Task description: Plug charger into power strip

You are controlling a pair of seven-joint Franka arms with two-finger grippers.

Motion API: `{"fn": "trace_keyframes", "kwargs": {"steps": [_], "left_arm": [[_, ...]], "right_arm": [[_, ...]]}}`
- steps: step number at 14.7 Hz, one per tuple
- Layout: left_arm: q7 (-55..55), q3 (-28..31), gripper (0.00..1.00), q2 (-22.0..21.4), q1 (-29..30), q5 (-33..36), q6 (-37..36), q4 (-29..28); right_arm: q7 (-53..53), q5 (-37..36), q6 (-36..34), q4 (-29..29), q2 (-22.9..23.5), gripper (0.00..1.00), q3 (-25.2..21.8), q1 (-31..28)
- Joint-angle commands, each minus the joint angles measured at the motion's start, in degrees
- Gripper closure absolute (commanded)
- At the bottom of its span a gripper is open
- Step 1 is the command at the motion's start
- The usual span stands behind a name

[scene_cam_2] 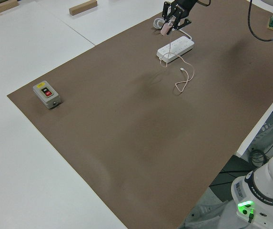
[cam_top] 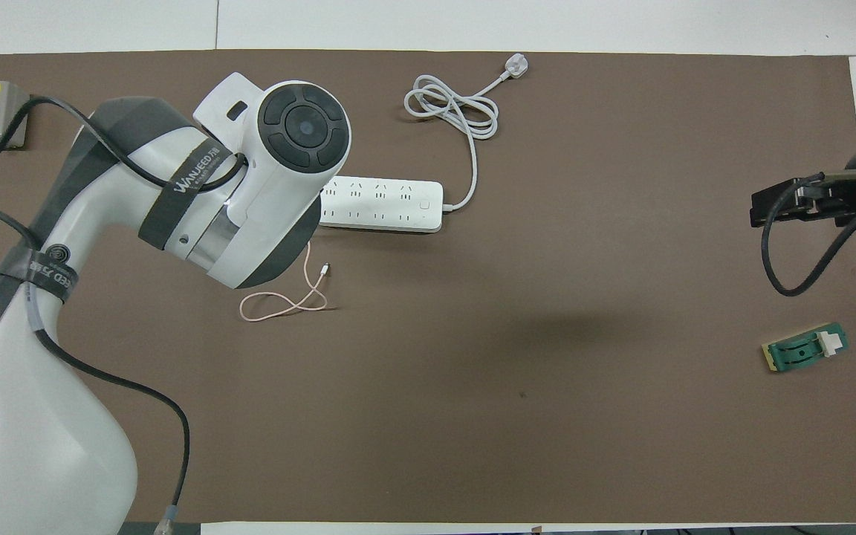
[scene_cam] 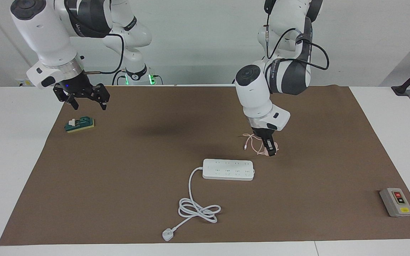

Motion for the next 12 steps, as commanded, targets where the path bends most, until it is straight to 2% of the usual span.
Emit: {"fn": "trace_keyframes", "kwargs": {"steps": [1,5,12], "left_arm": [[-0.7,0.6,1.00,3.3,-2.2,-0.4,2.5,0.5],[-0.4,0.6,1.00,7.5,-4.9,-0.1,3.2,0.7],[2.4,0.5,1.00,9.3,-6.0,-0.4,3.5,0.6]], "right_arm": [[-0.6,1.0,-0.6,-0.3,-0.7,0.00,0.5,-0.8],[-0.6,1.0,-0.6,-0.3,-0.7,0.00,0.5,-0.8],[-0.6,1.0,-0.6,-0.3,-0.8,0.00,0.5,-0.8]]}}
